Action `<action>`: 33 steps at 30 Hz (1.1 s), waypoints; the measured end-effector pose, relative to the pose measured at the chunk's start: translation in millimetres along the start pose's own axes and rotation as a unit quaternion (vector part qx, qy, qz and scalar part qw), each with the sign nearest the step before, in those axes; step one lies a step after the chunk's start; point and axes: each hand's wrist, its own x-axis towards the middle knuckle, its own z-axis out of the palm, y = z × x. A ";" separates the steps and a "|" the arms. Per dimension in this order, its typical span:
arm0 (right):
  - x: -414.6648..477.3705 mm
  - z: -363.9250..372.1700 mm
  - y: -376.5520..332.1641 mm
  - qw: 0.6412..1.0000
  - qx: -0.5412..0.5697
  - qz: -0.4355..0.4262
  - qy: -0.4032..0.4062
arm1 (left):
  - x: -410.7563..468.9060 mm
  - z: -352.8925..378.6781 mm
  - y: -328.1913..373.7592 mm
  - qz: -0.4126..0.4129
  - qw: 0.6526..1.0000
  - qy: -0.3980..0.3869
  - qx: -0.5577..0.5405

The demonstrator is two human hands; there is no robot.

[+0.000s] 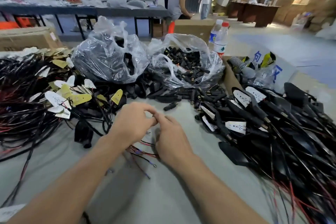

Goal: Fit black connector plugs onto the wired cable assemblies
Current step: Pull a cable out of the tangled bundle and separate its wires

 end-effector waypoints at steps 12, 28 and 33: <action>53.7 39.1 -13.2 0.986 0.128 -0.007 -0.105 | 9.1 -8.7 -81.7 -0.081 0.969 0.223 0.072; 59.8 32.5 -8.5 0.958 0.264 0.104 -0.025 | 11.5 -17.8 -68.6 -0.036 0.958 0.283 -0.027; 58.1 31.9 -17.1 0.905 0.410 0.073 -0.083 | 11.7 -16.6 -12.8 0.036 0.943 0.267 -0.192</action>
